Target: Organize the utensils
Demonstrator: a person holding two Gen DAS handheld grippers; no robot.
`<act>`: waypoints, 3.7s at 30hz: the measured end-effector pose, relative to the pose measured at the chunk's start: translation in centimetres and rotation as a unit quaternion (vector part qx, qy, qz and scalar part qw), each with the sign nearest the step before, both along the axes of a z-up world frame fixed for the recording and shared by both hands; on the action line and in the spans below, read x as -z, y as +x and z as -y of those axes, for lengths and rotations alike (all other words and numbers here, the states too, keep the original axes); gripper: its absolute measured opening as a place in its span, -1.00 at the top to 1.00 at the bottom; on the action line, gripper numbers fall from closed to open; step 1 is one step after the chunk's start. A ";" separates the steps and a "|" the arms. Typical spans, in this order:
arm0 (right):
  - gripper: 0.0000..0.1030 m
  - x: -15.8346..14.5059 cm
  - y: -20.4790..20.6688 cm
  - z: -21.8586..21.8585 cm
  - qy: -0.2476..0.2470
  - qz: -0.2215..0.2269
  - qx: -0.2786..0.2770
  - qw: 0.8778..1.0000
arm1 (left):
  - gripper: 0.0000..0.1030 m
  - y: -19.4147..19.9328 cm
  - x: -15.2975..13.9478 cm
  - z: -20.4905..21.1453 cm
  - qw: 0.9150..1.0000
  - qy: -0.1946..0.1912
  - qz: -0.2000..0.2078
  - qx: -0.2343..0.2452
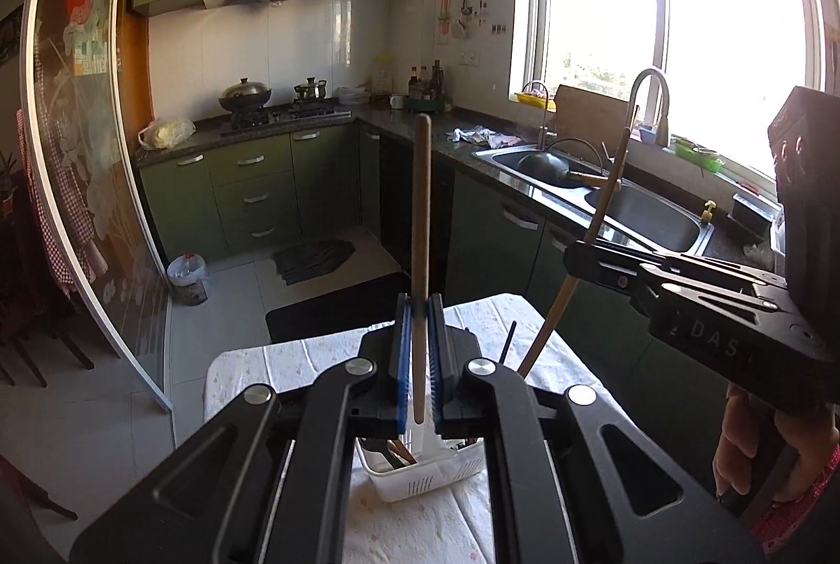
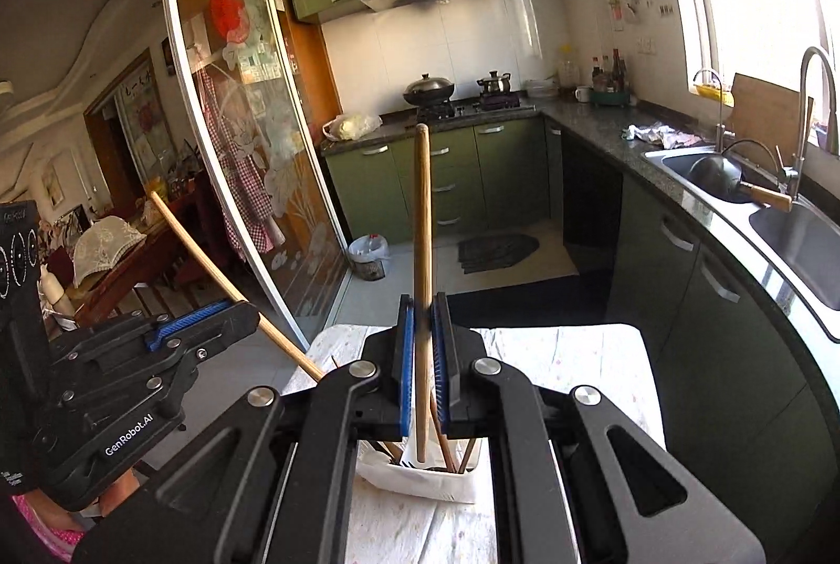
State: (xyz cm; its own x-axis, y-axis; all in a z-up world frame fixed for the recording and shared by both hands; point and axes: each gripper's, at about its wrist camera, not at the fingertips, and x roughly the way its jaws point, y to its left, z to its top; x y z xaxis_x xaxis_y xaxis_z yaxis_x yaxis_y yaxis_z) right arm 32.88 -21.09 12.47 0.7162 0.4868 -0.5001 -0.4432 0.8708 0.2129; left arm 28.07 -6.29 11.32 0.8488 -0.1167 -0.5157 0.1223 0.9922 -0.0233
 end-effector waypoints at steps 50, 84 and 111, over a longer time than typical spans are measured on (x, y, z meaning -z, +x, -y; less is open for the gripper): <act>-0.91 15.5 -22.3 8.3 -0.024 0.043 0.007 0.999 | -0.86 -21.0 12.8 -2.8 0.997 0.001 0.054 -0.063; -0.91 13.9 -26.5 8.5 -0.062 0.086 0.046 0.993 | -0.86 -26.0 11.1 -1.1 0.996 -0.010 0.068 -0.056; -0.91 13.8 -26.6 8.3 -0.062 0.086 0.043 0.993 | -0.87 -26.2 10.8 -0.9 0.996 0.001 0.072 -0.058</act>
